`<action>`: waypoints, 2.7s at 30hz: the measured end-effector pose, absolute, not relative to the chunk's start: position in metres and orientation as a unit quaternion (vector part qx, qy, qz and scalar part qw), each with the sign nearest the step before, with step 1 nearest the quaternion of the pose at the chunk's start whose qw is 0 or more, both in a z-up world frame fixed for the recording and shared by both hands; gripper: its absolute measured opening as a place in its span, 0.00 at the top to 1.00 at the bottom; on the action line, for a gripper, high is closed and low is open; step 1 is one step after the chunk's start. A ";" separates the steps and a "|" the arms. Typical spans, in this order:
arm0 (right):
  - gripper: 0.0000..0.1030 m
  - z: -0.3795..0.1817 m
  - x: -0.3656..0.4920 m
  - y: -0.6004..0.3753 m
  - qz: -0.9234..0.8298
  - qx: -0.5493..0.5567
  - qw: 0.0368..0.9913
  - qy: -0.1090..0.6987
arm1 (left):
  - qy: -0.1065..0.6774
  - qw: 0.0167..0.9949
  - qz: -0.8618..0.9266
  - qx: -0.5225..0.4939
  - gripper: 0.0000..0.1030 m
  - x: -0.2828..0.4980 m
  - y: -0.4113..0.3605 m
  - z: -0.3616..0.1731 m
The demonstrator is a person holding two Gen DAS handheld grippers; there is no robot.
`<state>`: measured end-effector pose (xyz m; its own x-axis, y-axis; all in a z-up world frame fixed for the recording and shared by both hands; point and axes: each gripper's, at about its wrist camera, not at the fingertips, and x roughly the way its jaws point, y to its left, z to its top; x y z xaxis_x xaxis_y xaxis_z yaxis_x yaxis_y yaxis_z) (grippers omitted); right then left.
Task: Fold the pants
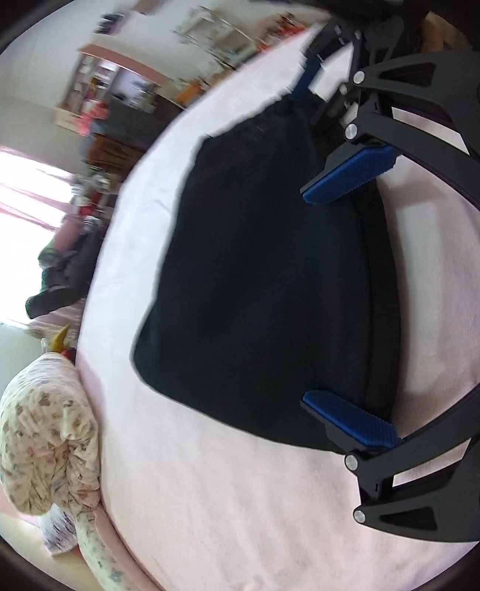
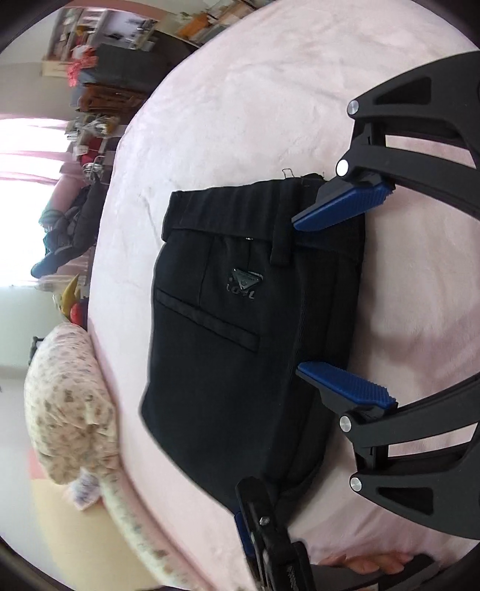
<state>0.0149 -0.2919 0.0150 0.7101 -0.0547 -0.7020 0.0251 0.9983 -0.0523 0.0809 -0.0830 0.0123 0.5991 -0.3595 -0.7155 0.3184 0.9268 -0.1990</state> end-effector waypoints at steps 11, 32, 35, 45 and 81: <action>0.26 0.013 0.012 -0.294 -0.019 -0.021 0.924 0.381 | 0.402 0.895 -0.190 -0.020 0.02 0.081 -0.083 0.008; 0.01 0.019 0.087 -0.466 0.133 0.393 0.788 0.456 | 0.500 0.809 -0.224 -0.215 0.02 0.205 0.007 0.026; 0.01 0.004 0.098 -0.472 0.160 0.418 0.763 0.466 | 0.561 0.751 -0.252 -0.239 0.02 0.228 0.003 0.002; 0.01 -0.020 0.118 -0.468 0.135 0.384 0.758 0.509 | 0.583 0.719 -0.278 -0.258 0.02 0.239 0.004 -0.009; 0.56 -0.041 0.113 -0.454 0.205 0.420 0.731 0.497 | 0.563 0.656 -0.345 -0.366 0.60 0.230 -0.004 -0.027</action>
<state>0.1135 -0.4536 -0.0407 0.4219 0.7180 -0.5536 0.1177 0.5621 0.8187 0.2298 -0.0042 -0.0268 0.1278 -0.8648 -0.4856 0.0414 0.4938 -0.8686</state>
